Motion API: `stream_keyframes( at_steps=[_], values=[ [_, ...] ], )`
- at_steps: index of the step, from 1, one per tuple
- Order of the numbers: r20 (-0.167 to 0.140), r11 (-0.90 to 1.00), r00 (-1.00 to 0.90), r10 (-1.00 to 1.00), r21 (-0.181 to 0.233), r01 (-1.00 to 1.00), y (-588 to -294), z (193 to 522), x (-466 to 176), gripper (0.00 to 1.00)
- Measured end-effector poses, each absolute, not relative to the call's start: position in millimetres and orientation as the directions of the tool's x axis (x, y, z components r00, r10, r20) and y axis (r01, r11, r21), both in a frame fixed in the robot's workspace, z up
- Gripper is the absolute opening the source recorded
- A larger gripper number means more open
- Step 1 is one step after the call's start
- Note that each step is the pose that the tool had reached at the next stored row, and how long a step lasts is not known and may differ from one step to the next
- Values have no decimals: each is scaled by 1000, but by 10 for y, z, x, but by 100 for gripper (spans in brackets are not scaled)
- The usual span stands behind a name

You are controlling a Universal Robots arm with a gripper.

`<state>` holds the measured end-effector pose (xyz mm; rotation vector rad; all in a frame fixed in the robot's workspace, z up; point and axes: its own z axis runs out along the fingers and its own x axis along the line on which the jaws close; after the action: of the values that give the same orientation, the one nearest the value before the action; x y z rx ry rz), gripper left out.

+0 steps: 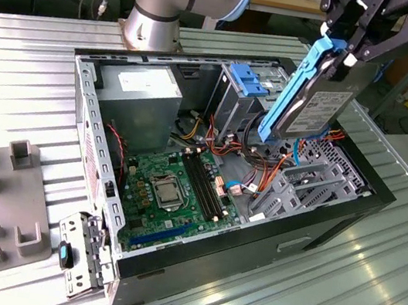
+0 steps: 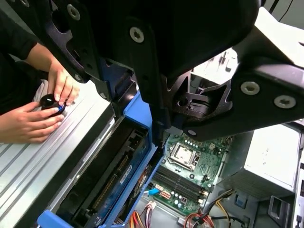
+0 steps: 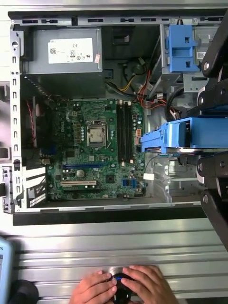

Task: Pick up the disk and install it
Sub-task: 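Insert the disk into the insertion slot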

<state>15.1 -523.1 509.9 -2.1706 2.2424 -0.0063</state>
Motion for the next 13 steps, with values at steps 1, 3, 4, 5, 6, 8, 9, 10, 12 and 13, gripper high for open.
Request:
stream_keyframes(
  at_steps=[1,3,4,5,6,8,9,10,12,13],
  values=[
    [-12,31,-31,-999,-17,-999,-5234,5093,160,37],
    [-12,28,-28,-1000,-17,-999,-5276,5066,203,37],
    [-12,28,-28,-1000,-17,-999,-5323,5056,211,37],
    [-12,28,-28,-1000,-17,-999,-5366,5047,216,37],
    [-12,28,-28,-1000,-17,-999,-5450,5037,223,37],
    [-12,28,-28,-1000,-17,-999,-5517,5024,239,37],
    [-12,28,-28,-1000,-17,-999,-5519,5019,258,37],
    [-12,28,-28,-1000,-17,-999,-5518,5015,286,37],
    [-12,28,-28,-1000,-17,-999,-5519,4999,360,37],
    [-12,28,-28,-1000,-17,-999,-5519,4992,401,37]
  ],
)
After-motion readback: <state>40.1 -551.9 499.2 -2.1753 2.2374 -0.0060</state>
